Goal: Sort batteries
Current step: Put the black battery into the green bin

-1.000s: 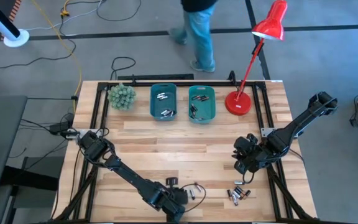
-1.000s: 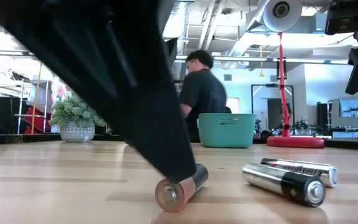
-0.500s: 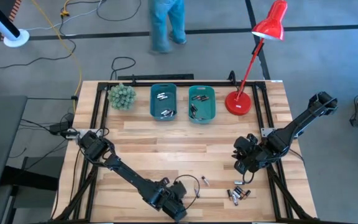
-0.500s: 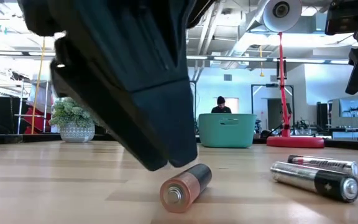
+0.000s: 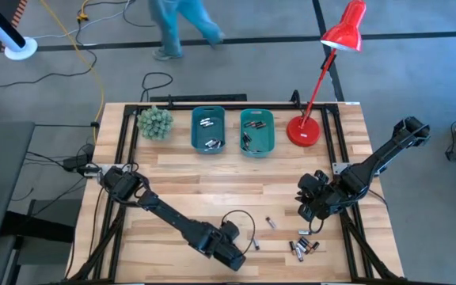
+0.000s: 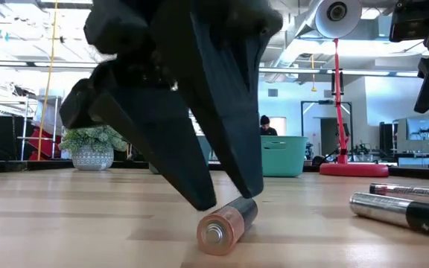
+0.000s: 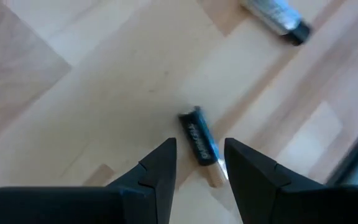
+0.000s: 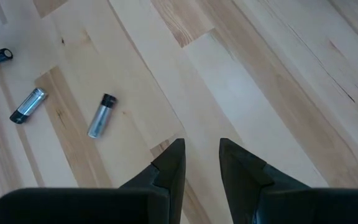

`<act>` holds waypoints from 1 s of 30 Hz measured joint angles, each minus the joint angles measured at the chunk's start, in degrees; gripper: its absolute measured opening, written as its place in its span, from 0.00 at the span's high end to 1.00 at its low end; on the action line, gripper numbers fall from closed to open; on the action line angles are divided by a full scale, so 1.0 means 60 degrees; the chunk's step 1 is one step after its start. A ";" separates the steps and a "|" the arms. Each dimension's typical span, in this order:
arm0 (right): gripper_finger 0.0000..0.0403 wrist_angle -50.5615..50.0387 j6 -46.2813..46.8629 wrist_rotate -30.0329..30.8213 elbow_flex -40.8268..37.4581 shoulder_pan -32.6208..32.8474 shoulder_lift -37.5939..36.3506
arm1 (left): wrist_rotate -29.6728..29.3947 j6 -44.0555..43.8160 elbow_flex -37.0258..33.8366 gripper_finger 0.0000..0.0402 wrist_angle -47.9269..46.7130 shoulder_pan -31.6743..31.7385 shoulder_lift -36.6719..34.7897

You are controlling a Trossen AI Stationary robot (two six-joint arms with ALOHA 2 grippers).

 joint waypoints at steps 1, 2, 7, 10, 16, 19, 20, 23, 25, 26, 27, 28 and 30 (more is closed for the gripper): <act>0.71 0.0000 0.0000 0.0004 0.0000 0.0000 0.0000 | 0.0000 -0.0059 -0.0043 0.68 -0.0056 0.0014 0.0000; 0.71 0.0000 -0.0004 0.0004 0.0000 0.0000 0.0002 | 0.0000 -0.0083 -0.0061 0.68 -0.0104 0.0016 0.0011; 0.71 -0.0015 -0.0029 0.0000 0.0000 0.0000 0.0002 | -0.0237 -0.0074 -0.0050 0.68 -0.0041 0.0056 0.0150; 0.71 -0.0042 -0.0034 0.0000 -0.0004 0.0002 0.0000 | -0.0200 -0.0081 -0.0033 0.68 0.0082 0.0056 0.0313; 0.71 -0.0076 -0.0033 -0.0007 -0.0007 0.0015 0.0004 | -0.0155 0.0109 -0.0017 0.68 -0.0069 0.0052 0.0412; 0.71 -0.0080 -0.0034 -0.0007 -0.0007 0.0015 0.0004 | -0.0119 0.0214 -0.0017 0.68 -0.0477 0.0049 0.0432; 0.71 -0.0078 -0.0036 -0.0007 -0.0007 0.0015 0.0004 | -0.0064 0.0214 -0.0017 0.68 -0.0627 0.0052 0.0442; 0.71 -0.0080 -0.0036 -0.0007 -0.0007 0.0015 0.0004 | 0.0025 0.0180 -0.0014 0.68 -0.1153 0.0060 0.0448; 0.71 -0.0080 -0.0040 -0.0011 -0.0007 0.0015 0.0004 | 0.0015 0.0099 -0.0010 0.68 -0.1577 0.0060 0.0441; 0.71 -0.0080 -0.0040 -0.0011 -0.0007 0.0015 0.0004 | 0.0017 0.0101 -0.0013 0.68 -0.1749 0.0069 0.0441; 0.71 -0.0084 -0.0044 -0.0011 -0.0007 0.0015 0.0004 | 0.0027 0.0150 -0.0014 0.68 -0.1832 0.0083 0.0441; 0.71 -0.0084 -0.0053 -0.0011 -0.0007 0.0015 0.0004 | 0.0041 0.0216 -0.0014 0.68 -0.1882 0.0093 0.0441; 0.71 -0.0097 -0.0044 -0.0015 -0.0007 0.0015 0.0004 | 0.0049 0.0324 -0.0017 0.71 -0.1980 0.0123 0.0441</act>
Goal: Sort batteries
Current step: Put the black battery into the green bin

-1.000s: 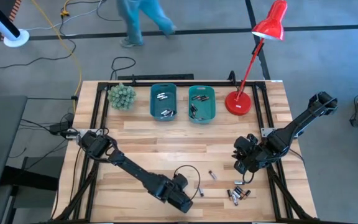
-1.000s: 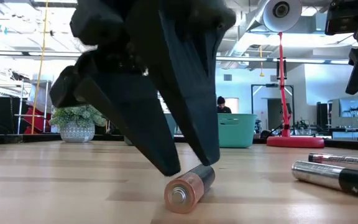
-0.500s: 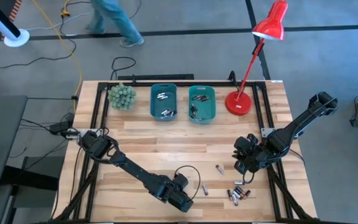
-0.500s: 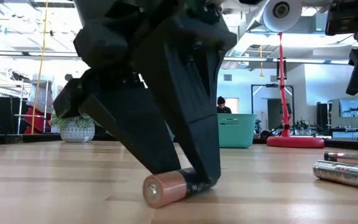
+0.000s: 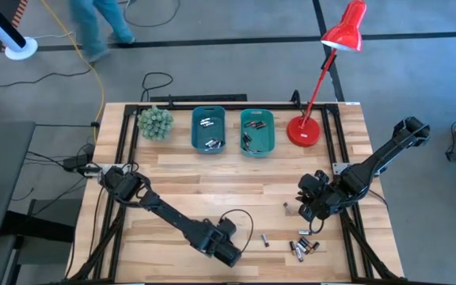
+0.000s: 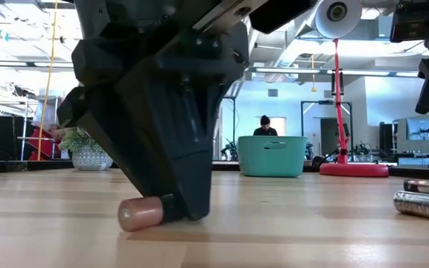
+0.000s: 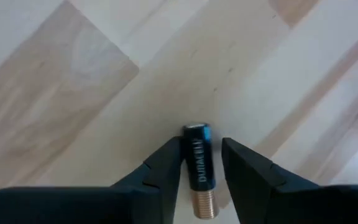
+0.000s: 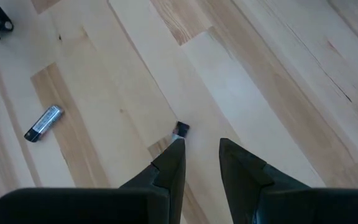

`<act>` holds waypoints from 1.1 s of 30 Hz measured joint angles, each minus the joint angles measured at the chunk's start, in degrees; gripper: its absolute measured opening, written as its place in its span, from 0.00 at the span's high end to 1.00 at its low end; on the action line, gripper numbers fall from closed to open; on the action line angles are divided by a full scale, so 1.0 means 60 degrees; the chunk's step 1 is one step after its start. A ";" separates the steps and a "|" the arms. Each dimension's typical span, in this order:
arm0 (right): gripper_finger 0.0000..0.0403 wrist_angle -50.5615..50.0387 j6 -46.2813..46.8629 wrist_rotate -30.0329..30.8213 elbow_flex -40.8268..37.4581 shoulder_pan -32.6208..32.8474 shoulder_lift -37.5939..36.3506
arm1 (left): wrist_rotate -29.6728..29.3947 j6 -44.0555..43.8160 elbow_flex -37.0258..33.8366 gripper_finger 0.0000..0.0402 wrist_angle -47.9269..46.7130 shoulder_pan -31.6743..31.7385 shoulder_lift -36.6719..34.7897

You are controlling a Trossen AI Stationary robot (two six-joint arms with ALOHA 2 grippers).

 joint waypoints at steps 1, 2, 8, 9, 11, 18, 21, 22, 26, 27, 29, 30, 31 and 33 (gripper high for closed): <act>0.71 -0.0020 0.0004 -0.0004 0.0000 0.0000 0.0000 | 0.0008 0.0018 0.0000 0.73 -0.0069 0.0028 0.0000; 0.71 -0.0027 0.0004 -0.0011 0.0000 0.0000 0.0000 | 0.0029 0.0027 0.0000 0.76 -0.0143 0.0059 0.0000; 0.71 -0.0027 0.0015 -0.0018 0.0000 0.0000 0.0000 | 0.0180 0.0375 -0.0018 0.91 -0.0291 0.0273 0.0000; 0.71 -0.0026 0.0015 -0.0018 0.0000 0.0000 0.0000 | 0.0190 0.0469 -0.0018 0.91 -0.0303 0.0303 0.0000; 0.71 -0.0023 0.0020 -0.0018 0.0000 0.0007 0.0000 | 0.0211 0.0659 -0.0018 0.91 -0.0329 0.0365 -0.0008; 0.71 -0.0076 0.0352 -0.0015 0.0000 0.0331 0.0000 | -0.0370 0.1406 -0.0108 0.91 -0.1213 0.0792 -0.0599; 0.71 -0.0112 0.0556 -0.0011 0.0000 0.0450 0.0000 | -0.0862 0.1828 -0.0148 0.91 -0.2022 0.1231 -0.1054; 0.71 -0.0124 0.0617 -0.0011 0.0000 0.0480 0.0000 | -0.0930 0.2027 -0.0113 0.91 -0.2137 0.1397 -0.1267; 0.71 -0.0132 0.0889 -0.0007 0.0000 0.0492 0.0000 | -0.0983 0.3361 -0.0087 0.91 -0.2225 0.2187 -0.2114; 0.71 -0.0131 0.0976 0.0000 0.0000 0.0492 0.0000 | -0.1048 0.3694 -0.0087 0.91 -0.2033 0.2433 -0.2263; 0.71 -0.0127 0.1039 0.0009 0.0000 0.0486 0.0000 | -0.1263 0.4415 -0.0087 0.91 -0.1784 0.2995 -0.2602; 0.71 -0.0125 0.1057 0.0015 0.0000 0.0484 0.0000 | -0.1298 0.4815 -0.0087 0.91 -0.1642 0.3299 -0.2787; 0.71 -0.0128 0.1075 0.0020 0.0000 0.0473 0.0000 | -0.1305 0.5231 -0.0077 0.91 -0.1467 0.3593 -0.2955; 0.71 -0.0129 0.1322 0.0142 0.0000 0.0450 0.0000 | -0.1181 0.6161 -0.0055 0.91 -0.0997 0.4205 -0.3144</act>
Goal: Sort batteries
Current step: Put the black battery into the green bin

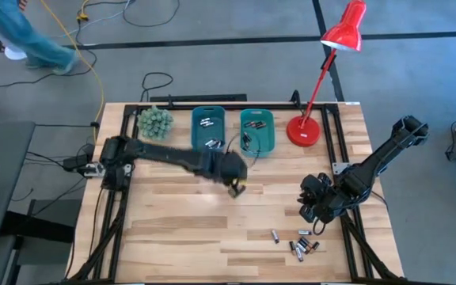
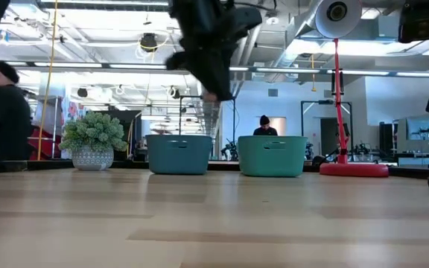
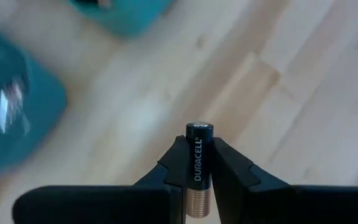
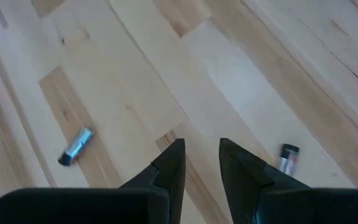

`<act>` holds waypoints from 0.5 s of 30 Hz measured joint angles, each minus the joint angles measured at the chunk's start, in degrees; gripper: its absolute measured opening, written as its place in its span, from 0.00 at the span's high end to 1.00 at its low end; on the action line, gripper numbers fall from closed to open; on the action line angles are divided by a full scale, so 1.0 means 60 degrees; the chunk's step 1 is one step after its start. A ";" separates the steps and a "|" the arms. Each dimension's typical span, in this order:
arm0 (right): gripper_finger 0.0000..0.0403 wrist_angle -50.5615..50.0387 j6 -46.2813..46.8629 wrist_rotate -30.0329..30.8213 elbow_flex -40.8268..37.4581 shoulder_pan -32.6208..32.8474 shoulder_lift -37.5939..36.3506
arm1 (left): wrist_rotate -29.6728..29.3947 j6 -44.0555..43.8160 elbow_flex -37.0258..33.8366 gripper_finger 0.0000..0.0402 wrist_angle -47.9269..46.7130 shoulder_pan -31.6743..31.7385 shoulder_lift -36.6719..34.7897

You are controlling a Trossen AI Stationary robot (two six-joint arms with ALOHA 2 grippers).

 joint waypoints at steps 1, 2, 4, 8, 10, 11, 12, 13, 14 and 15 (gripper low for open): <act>0.71 0.0001 0.0161 0.0095 0.0000 -0.0031 0.0000 | 0.0173 0.0483 -0.0002 0.91 0.0200 0.0325 -0.0035; 0.71 0.0001 0.0288 0.0153 0.0000 -0.0057 0.0000 | 0.0370 0.0946 -0.0007 0.91 0.0435 0.0637 -0.0038; 0.71 -0.0007 0.0459 0.0200 0.0000 -0.0131 0.0000 | 0.0696 0.1859 0.0110 0.91 0.0650 0.1275 -0.0011; 0.71 -0.0003 0.0734 0.0202 0.0000 -0.0385 0.0000 | 0.1274 0.3484 0.0441 0.91 0.1086 0.2458 0.0107; 0.71 -0.0021 0.1020 0.0204 0.0000 -0.0553 -0.0004 | 0.1723 0.4136 0.0441 0.91 0.1442 0.2987 0.0266; 0.71 -0.0021 0.1143 0.0204 0.0000 -0.0639 0.0000 | 0.1952 0.4388 0.0441 0.91 0.1682 0.3233 0.0315; 0.71 -0.0027 0.1273 0.0204 0.0000 -0.0725 -0.0001 | 0.2175 0.4614 0.0441 0.91 0.1754 0.3455 0.0349; 0.71 -0.0047 0.1432 0.0204 0.0000 -0.0821 -0.0007 | 0.2367 0.4849 0.0441 0.91 0.1810 0.3651 0.0437; 0.71 -0.0054 0.1530 0.0204 0.0003 -0.0917 -0.0007 | 0.2613 0.5078 0.0443 0.91 0.2027 0.3846 0.0502; 0.71 -0.0058 0.1613 0.0204 0.0002 -0.1011 -0.0001 | 0.2871 0.5293 0.0459 0.91 0.2160 0.4031 0.0532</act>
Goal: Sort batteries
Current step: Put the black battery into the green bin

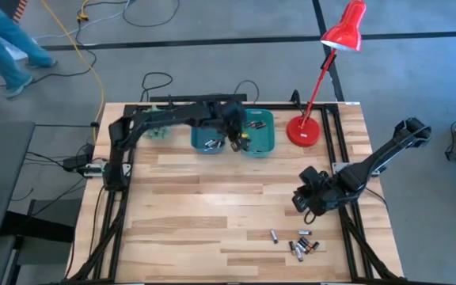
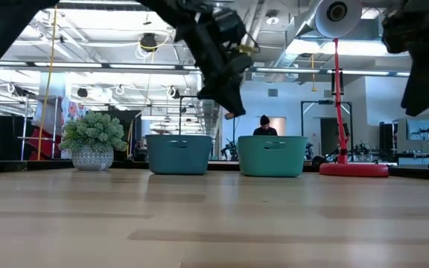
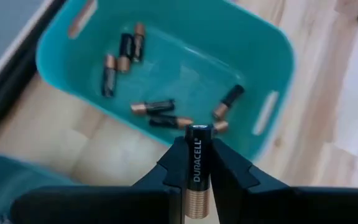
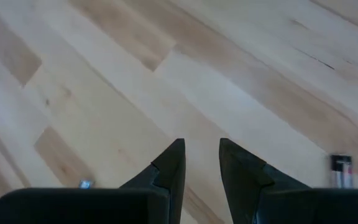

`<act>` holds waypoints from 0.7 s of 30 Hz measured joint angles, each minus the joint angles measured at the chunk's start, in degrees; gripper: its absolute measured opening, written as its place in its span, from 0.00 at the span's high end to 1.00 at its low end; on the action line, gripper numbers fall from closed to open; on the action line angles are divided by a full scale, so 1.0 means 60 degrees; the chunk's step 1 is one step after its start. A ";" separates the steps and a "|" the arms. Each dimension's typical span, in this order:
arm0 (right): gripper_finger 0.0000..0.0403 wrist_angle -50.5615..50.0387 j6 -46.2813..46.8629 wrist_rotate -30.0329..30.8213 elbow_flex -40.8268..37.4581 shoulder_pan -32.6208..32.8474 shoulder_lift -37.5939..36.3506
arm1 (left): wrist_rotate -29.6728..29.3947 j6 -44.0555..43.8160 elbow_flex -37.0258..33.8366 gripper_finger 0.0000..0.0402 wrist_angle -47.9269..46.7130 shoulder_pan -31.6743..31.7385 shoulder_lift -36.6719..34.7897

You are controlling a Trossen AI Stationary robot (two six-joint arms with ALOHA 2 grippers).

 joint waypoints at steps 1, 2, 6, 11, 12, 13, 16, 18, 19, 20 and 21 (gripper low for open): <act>0.71 -0.0009 0.0131 -0.0001 0.0001 -0.0086 0.0001 | 0.0176 0.0223 0.0000 0.91 0.0017 0.0147 0.0086; 0.71 -0.0020 0.0218 0.0000 0.0001 -0.0165 -0.0005 | 0.0285 0.0449 0.0000 0.91 0.0067 0.0248 0.0292; 0.71 0.0052 0.0411 0.0004 0.0001 -0.0521 -0.0006 | 0.0832 0.0978 0.0293 0.91 0.0186 0.0564 0.0965; 0.71 0.0090 0.0687 0.0004 0.0005 -0.0896 -0.0003 | 0.1282 0.1429 0.1395 0.91 0.0171 0.0672 0.1930; 0.71 0.0088 0.0696 0.0001 0.0005 -0.0949 -0.0003 | 0.1276 0.1498 0.1605 0.91 0.0169 0.0666 0.2095; 0.71 0.0090 0.0707 0.0004 0.0005 -0.0990 -0.0003 | 0.1301 0.1583 0.1806 0.91 0.0069 0.0647 0.2264; 0.71 0.0084 0.0848 0.0004 0.0005 -0.1090 0.0000 | 0.1333 0.1945 0.2453 0.91 -0.0086 0.0602 0.2610; 0.71 0.0094 0.0862 0.0004 0.0005 -0.1145 -0.0003 | 0.1362 0.2113 0.2791 0.91 -0.0309 0.0579 0.2834; 0.71 0.0088 0.0868 0.0003 0.0005 -0.1173 -0.0002 | 0.1355 0.2177 0.2906 0.91 -0.0375 0.0563 0.2956; 0.71 0.0088 0.0872 0.0004 0.0005 -0.1173 -0.0003 | 0.1358 0.2222 0.2977 0.91 -0.0479 0.0551 0.3078; 0.71 0.0098 0.0872 0.0004 0.0005 -0.1173 -0.0002 | 0.1355 0.2274 0.3048 0.91 -0.0629 0.0524 0.3200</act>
